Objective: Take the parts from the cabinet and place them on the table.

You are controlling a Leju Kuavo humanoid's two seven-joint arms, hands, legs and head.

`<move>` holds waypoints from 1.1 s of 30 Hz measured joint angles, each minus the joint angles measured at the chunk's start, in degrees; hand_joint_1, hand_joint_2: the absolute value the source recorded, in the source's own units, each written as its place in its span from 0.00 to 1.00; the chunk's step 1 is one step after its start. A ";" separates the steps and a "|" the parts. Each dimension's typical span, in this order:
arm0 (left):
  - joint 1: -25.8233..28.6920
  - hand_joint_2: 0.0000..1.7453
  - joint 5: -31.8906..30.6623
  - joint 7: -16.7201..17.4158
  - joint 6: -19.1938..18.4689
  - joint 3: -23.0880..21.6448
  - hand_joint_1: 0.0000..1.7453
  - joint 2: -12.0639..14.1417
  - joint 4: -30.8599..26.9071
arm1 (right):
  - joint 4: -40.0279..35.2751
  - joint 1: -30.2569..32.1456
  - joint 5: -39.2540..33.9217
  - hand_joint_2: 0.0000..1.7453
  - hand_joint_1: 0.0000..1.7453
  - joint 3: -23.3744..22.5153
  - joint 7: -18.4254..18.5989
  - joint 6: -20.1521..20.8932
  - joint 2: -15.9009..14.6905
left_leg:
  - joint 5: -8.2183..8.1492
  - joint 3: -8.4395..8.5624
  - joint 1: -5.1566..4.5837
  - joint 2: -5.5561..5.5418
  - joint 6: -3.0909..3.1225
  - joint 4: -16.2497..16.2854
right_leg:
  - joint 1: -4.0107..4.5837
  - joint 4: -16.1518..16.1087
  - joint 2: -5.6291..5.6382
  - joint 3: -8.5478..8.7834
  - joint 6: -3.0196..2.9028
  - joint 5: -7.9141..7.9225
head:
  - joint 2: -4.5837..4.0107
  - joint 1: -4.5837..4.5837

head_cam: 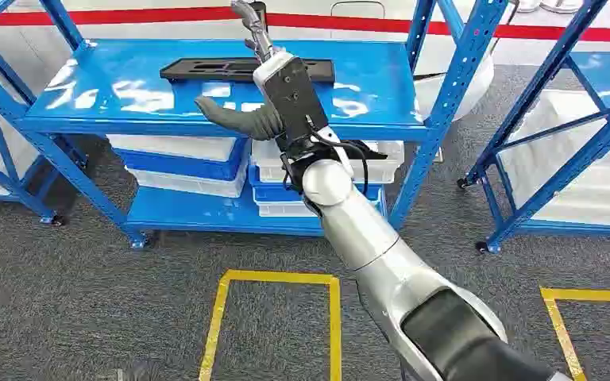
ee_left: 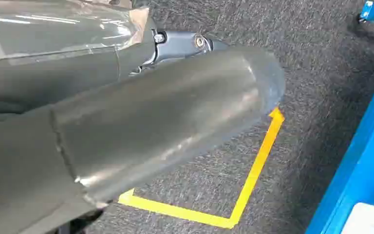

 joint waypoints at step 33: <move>-0.18 0.00 1.33 0.20 0.35 -0.02 0.00 0.46 0.33 | -0.31 0.94 -1.05 1.00 0.00 -0.13 -1.42 -0.31 -0.24 | 2.28 3.77 -0.58 0.02 0.89 -7.69 | 0.73 0.37 0.34 -0.47 -0.05 -0.06 | 0.00 -0.13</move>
